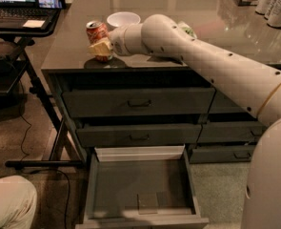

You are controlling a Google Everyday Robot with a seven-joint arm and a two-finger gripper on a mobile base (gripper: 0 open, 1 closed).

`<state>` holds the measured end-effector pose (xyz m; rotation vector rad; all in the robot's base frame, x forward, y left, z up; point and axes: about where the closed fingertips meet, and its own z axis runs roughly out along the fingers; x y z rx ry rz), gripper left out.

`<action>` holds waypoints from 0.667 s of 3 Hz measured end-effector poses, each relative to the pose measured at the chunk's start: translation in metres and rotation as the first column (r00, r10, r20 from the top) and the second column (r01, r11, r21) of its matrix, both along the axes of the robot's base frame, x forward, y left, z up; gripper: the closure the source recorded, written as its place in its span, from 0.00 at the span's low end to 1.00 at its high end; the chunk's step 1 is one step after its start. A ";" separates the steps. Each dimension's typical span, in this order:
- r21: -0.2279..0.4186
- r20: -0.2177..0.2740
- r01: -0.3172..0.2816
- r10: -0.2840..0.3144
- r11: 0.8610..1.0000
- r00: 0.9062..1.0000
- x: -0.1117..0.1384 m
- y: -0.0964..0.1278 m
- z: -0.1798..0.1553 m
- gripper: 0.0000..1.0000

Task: Pick coke can from bottom drawer and place on counter

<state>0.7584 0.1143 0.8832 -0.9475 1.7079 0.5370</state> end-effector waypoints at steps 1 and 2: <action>0.001 0.001 -0.035 0.035 0.999 0.999 -0.001 0.000 -0.001 0.00; 0.001 0.001 -0.035 0.035 0.999 0.999 -0.001 0.000 -0.001 0.00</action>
Offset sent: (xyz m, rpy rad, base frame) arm -0.0010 -0.0058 0.0024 0.0054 -0.0037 0.0443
